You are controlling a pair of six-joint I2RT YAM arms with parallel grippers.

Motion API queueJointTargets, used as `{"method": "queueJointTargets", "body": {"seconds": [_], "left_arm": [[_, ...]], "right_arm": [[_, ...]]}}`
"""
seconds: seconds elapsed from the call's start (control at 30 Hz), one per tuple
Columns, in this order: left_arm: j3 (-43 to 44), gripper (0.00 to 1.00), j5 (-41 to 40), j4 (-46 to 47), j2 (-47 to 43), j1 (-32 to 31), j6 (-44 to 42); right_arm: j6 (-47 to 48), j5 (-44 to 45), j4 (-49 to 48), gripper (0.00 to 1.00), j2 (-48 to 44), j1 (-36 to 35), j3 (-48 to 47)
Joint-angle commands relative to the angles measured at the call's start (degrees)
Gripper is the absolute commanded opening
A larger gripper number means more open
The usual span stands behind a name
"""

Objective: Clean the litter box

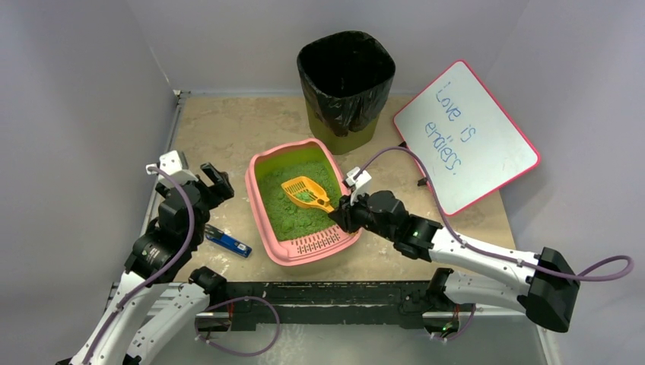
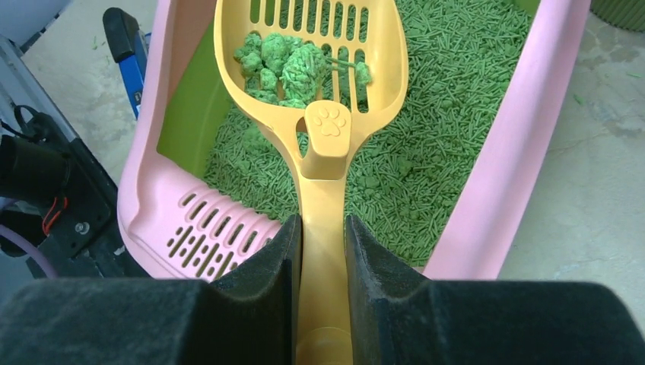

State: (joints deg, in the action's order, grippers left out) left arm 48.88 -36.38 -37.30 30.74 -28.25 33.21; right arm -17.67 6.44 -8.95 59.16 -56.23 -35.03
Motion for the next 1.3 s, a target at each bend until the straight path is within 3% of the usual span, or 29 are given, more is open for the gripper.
{"method": "queueJointTargets", "body": {"seconds": [0.0, 0.13, 0.33, 0.5, 0.73, 1.07, 1.27], "left_arm": [[-0.10, 0.79, 0.50, 2.73, -0.70, 0.13, -0.94], [-0.11, 0.79, 1.55, 2.67, -0.17, 0.13, -1.19], [0.05, 0.79, 1.54, 2.61, 0.34, 0.13, -1.09], [-0.37, 0.79, 1.39, 2.98, -0.39, 0.13, -0.99], [0.05, 0.79, 1.88, 2.67, 1.59, 0.13, -1.23], [0.04, 0.79, 1.18, 2.38, 2.05, 0.13, -1.08], [-0.14, 0.79, 0.39, 2.61, 1.72, 0.13, -1.13]], "right_arm": [[-0.14, 3.22, -6.05, 0.00, 1.23, -0.06, 0.97], [4.47, 4.04, -2.71, 0.00, 2.29, -0.09, -2.65], [16.77, 1.53, -7.52, 0.00, 2.01, -0.05, -0.03], [36.42, 1.97, -9.36, 0.00, -2.32, -0.07, 1.53], [53.99, 2.47, -0.94, 0.00, -3.07, -0.06, -2.41], [61.59, 2.40, 0.87, 0.00, -1.94, -0.11, -1.71], [52.94, 2.03, 5.54, 0.00, 1.31, -0.11, -6.56]]}}
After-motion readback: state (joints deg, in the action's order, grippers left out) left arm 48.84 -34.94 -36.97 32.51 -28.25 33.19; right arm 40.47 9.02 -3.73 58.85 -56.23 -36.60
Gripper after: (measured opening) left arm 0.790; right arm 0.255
